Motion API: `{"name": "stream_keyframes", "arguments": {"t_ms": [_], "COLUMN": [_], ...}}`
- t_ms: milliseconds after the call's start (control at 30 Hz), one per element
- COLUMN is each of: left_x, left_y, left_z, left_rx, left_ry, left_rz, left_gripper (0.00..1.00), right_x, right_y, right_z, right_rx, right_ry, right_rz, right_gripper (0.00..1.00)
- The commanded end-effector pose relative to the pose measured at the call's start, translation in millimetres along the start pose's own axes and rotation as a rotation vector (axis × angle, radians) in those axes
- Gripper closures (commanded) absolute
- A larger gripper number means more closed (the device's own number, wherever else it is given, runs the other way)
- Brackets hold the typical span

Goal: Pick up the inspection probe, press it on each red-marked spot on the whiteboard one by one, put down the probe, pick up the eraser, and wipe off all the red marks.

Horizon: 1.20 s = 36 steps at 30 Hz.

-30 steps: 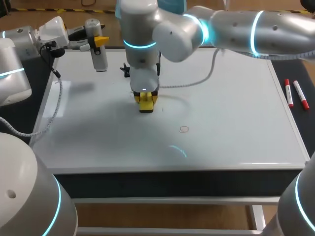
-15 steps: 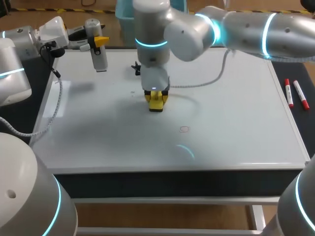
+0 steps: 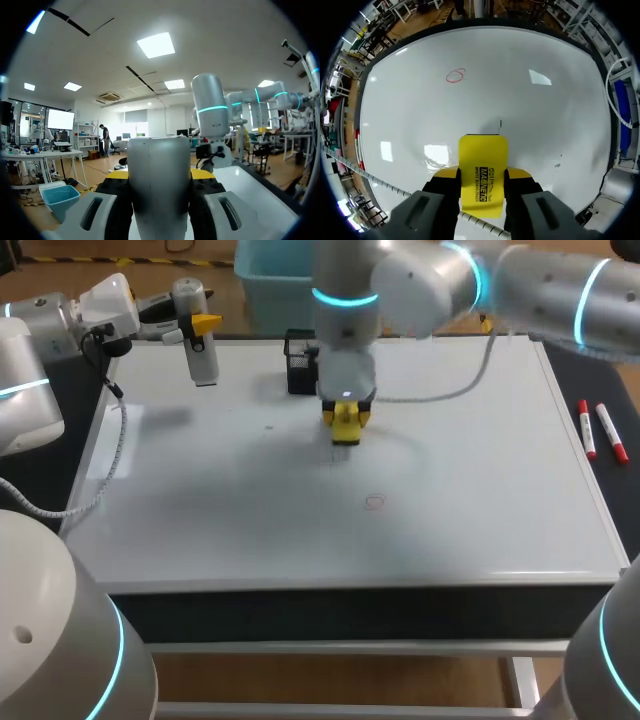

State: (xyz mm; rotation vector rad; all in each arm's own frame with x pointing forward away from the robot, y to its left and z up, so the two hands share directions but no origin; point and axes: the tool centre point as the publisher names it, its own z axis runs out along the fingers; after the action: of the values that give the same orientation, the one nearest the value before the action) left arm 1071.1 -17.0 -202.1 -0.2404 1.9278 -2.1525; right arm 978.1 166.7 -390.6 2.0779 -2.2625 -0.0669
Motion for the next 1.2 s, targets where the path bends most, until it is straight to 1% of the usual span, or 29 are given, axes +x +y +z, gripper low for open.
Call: {"name": "stream_keyframes", "arguments": {"t_ms": [33,200,333,400,433,500,533,567,633,700,733,767,933,1000,1067,1200], "left_x": [-1.2,-1.2,-1.2,-1.2,-1.2,-1.2,-1.2,-1.2,-1.2,-1.2,-1.2,-1.2,-1.2,-1.2,-1.2,-1.2], "left_y": [-0.7,-0.7,-0.7,-0.7,-0.7,-0.7,-0.7,-0.7,-0.7,-0.7,-0.7,-0.7,-0.7,-0.7,-0.7,-0.7], "left_z": [1,1,1,1,1,1,1,1,1,1,1,1,1,1,1,1], "left_rx": [0.0,0.0,0.0,0.0,0.0,0.0,0.0,0.0,0.0,0.0,0.0,0.0,0.0,0.0,0.0,0.0], "left_ry": [0.001,0.001,0.001,0.001,0.001,0.001,0.001,0.001,0.001,0.001,0.001,0.001,0.001,0.001,0.001,0.001], "left_rz": [0.0,0.0,0.0,0.0,0.0,0.0,0.0,0.0,0.0,0.0,0.0,0.0,0.0,0.0,0.0,0.0], "left_gripper": [1.0,1.0,1.0,1.0,1.0,1.0,1.0,1.0,1.0,1.0,1.0,1.0,1.0,1.0,1.0,1.0], "right_x": [35,78,124,148,156,182,190,200,222,239,246,253,277,284,290,301], "right_y": [-12,-33,-54,-63,-66,-73,-69,-71,-76,-81,-83,-85,-93,-96,-97,-101], "right_z": [-21,-29,-33,-35,-37,-40,-44,-45,-47,-47,-47,-46,-41,-39,-39,-39], "right_rx": [-0.008,0.002,-0.001,0.009,0.012,0.016,0.02,0.022,0.021,0.023,0.017,0.018,-0.007,-0.011,-0.014,-0.01], "right_ry": [-0.028,-0.027,-0.03,-0.012,-0.01,-0.004,-0.004,-0.001,-0.019,-0.024,-0.039,-0.026,-0.035,-0.024,-0.043,-0.039], "right_rz": [0.021,0.107,0.197,0.244,0.257,0.302,0.323,0.342,0.382,0.417,0.431,0.441,0.497,0.511,0.528,0.543], "right_gripper": [1.0,1.0,1.0,1.0,1.0,1.0,1.0,1.0,1.0,1.0,1.0,1.0,1.0,1.0,1.0,1.0]}}
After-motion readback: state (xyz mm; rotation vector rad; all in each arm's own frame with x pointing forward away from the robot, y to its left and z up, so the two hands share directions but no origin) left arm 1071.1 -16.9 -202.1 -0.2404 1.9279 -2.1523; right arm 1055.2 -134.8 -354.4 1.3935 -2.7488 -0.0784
